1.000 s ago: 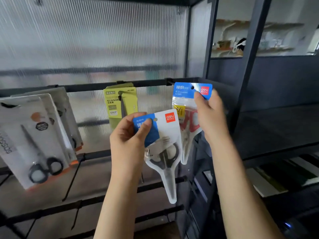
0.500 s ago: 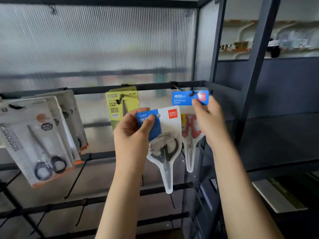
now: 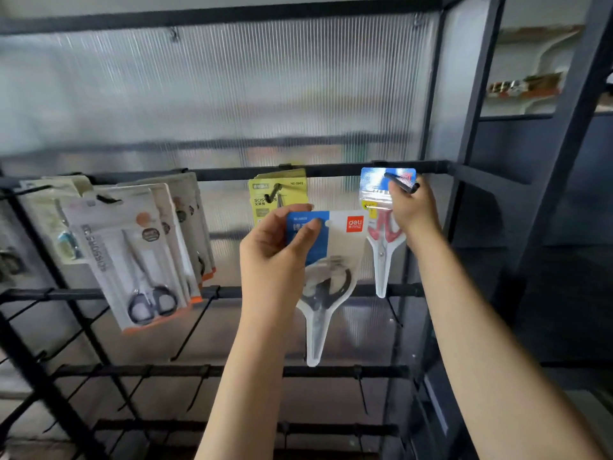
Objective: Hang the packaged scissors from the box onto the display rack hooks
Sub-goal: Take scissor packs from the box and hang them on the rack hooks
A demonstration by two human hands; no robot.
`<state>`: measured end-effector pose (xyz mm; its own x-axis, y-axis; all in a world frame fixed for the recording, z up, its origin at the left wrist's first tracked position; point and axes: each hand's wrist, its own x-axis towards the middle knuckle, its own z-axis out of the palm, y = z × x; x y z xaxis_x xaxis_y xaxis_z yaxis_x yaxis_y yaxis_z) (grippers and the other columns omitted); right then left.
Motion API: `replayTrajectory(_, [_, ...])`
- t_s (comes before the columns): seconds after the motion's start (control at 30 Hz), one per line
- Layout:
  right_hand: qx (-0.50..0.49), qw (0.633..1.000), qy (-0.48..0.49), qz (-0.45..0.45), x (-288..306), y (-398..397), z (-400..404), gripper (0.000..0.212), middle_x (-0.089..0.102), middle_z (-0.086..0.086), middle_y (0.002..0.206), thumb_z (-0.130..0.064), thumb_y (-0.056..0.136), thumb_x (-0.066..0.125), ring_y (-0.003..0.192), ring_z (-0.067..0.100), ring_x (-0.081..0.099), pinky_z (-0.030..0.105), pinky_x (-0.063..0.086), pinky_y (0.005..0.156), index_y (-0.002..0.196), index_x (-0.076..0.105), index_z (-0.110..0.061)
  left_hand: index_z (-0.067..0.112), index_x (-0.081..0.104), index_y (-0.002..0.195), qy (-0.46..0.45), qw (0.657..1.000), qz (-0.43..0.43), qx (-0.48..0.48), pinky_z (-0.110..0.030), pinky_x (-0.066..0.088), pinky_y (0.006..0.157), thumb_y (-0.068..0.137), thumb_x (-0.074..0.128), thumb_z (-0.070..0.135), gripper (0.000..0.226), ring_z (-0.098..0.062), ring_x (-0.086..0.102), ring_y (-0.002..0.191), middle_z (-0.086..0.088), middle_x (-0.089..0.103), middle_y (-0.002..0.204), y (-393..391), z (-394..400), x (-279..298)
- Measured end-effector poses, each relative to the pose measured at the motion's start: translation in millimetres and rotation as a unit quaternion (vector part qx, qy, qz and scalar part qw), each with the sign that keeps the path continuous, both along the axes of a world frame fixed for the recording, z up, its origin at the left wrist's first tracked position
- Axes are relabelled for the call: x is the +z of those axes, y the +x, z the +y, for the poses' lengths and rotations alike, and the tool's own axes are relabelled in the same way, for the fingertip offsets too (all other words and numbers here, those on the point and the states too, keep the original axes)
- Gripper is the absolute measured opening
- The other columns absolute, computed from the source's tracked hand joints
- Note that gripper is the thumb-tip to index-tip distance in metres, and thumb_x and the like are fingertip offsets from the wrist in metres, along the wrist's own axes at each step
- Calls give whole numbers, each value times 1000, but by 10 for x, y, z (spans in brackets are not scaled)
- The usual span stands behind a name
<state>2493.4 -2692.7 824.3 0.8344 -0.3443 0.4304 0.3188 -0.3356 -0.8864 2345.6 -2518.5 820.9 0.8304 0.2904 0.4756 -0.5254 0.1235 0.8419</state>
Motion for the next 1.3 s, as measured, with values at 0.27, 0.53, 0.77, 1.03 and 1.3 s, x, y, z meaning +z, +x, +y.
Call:
replayTrajectory(0.27, [-1,999,-38,7,18,86,-32,12,55,8,96,-19,95,50,89,23,53,28,38,72,100,51,-9,20,66,85,15,1000,-3,16,-25,53,67,85,64,4,16,-9,62,78,2,66,80,90,-58,-4])
replayTrajectory(0.53, [-60,980,-187,28,-215,-189,-284,26,63,11,86,-27,91,54,78,27,59,29,39,53,85,59,-1,17,62,88,71,994,-26,-73,-20,51,62,86,63,1,17,-2,63,69,12,68,70,290,-511,155])
replayTrajectory(0.77, [-86,984,-152,26,-627,-448,-535,21,64,8,110,-19,94,52,104,22,58,26,45,81,108,63,-9,14,63,95,88,993,-27,-72,-40,56,75,90,58,1,15,-17,64,83,-4,67,89,418,-778,271])
replayTrajectory(1.03, [-73,988,-131,37,-802,-485,-635,25,60,8,119,-20,96,47,110,20,56,19,36,78,116,58,-11,14,64,93,72,997,-27,-31,-34,56,71,88,60,-1,16,-13,62,75,-2,65,80,438,-883,330])
replayTrajectory(1.3, [-38,989,-127,58,-892,-483,-609,29,56,9,125,-16,97,45,114,20,53,18,33,81,124,54,-9,10,65,96,88,996,-1,28,-38,58,73,88,62,3,11,-14,62,76,-3,66,82,546,-891,186])
